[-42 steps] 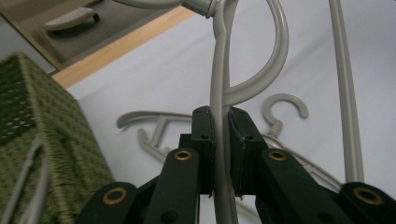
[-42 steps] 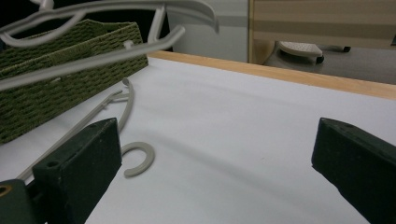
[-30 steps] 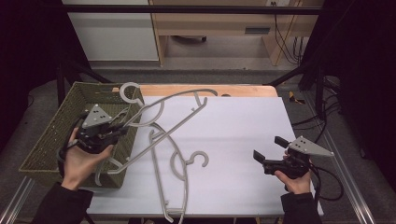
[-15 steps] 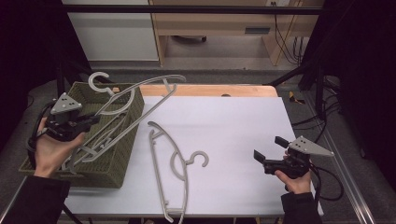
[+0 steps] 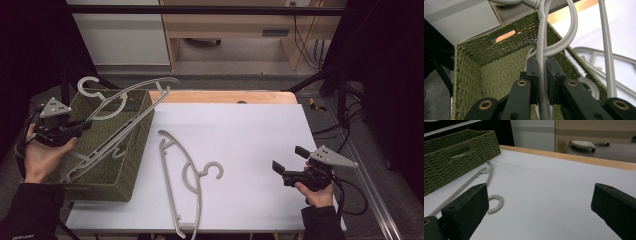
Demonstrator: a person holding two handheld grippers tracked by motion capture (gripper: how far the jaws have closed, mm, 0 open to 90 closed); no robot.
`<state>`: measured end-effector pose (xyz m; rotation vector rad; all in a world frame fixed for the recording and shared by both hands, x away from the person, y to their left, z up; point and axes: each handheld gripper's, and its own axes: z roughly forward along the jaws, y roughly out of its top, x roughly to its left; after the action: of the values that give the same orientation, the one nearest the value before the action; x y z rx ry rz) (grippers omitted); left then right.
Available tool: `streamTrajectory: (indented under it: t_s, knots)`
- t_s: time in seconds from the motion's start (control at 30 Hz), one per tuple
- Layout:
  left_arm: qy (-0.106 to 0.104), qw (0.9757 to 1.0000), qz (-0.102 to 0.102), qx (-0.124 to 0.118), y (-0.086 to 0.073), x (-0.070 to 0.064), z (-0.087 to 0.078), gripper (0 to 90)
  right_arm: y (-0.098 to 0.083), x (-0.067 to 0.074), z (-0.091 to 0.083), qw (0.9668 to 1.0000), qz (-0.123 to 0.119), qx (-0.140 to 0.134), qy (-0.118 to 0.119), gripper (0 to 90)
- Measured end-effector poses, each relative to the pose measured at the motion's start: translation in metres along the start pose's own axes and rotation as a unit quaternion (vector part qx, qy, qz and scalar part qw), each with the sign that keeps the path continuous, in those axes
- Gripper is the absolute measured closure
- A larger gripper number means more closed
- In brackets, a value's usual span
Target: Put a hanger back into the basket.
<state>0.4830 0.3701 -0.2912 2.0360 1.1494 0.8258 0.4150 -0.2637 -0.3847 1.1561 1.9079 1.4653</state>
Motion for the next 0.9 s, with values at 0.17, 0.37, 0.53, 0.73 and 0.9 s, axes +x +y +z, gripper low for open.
streamTrajectory:
  t_s: [0.17,0.37,0.53,0.73,0.9]
  knots:
    - [0.021,0.9997,-0.014,0.0,-0.008,0.017,0.004,81.6,-0.001,0.0,0.002,1.0,0.0,0.003,0.001,1.7]
    - [0.031,0.999,-0.027,0.016,-0.019,0.035,0.011,81.5,-0.001,0.0,0.003,1.0,-0.002,0.006,0.001,1.7]
    - [0.035,0.9985,-0.032,0.026,-0.03,0.047,0.016,81.5,-0.001,0.0,0.003,1.0,-0.001,0.004,0.0,1.7]
    - [0.041,0.9983,-0.023,0.033,-0.036,0.053,0.017,81.5,-0.002,0.0,0.006,1.0,0.001,0.009,0.0,1.7]
    - [0.049,0.9981,-0.016,0.034,-0.039,0.058,0.019,81.5,-0.003,0.0,0.006,0.9999,-0.001,0.011,0.001,1.7]
